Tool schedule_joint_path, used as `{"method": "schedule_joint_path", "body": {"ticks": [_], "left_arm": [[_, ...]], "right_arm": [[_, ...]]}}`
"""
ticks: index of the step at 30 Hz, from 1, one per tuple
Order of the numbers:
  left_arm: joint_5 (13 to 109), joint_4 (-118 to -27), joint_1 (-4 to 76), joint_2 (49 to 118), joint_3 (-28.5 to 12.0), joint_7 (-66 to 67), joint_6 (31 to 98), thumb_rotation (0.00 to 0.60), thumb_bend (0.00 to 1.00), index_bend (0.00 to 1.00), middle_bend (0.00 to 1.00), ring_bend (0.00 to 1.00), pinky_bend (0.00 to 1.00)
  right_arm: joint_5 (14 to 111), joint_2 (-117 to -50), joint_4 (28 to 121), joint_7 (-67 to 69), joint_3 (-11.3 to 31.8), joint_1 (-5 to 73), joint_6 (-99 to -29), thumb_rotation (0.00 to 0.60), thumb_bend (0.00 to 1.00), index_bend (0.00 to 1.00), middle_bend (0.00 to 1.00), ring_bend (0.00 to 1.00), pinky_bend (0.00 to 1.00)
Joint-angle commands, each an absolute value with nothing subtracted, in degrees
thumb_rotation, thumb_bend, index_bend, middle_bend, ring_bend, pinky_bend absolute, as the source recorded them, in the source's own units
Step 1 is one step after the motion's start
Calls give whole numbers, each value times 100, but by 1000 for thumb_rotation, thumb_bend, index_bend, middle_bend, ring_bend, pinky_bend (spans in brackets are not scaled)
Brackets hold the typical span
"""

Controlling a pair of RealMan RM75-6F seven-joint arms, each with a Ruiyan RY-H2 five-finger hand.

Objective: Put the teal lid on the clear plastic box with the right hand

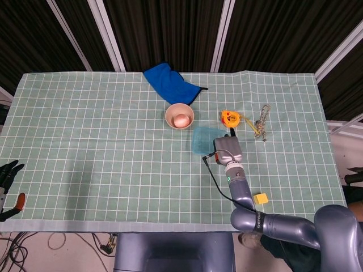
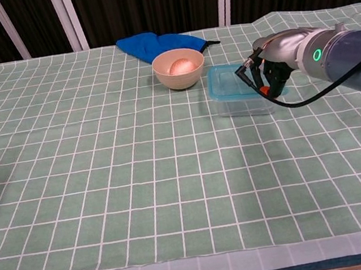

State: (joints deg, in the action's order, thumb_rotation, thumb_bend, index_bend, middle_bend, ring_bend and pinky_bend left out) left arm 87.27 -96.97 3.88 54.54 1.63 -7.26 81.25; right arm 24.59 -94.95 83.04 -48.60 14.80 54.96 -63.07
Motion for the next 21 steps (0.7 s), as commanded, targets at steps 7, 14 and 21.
{"method": "schedule_joint_path", "body": {"ticks": [7,14,21], "left_arm": [[8719,-9701,392,5449,165,-735,8109,600,526,87,0,0,0],[8722,-9700,392,5449,166,-729,8109,600,526,86,0,0,0],[8733,-9688,392,5454,165,-726,8119,600,526,86,0,0,0]], "right_arm": [[2427,-9534,8177,-4751,1447,5438,-6210,600,517,781,642,309,0],[2507,-9546,8151,-4600,1443,5379,-6158,600,516,781,642,309,0],[2587,-9531,8124,-4403,1427,5261,-6150,600,517,781,642,312,0]]}}
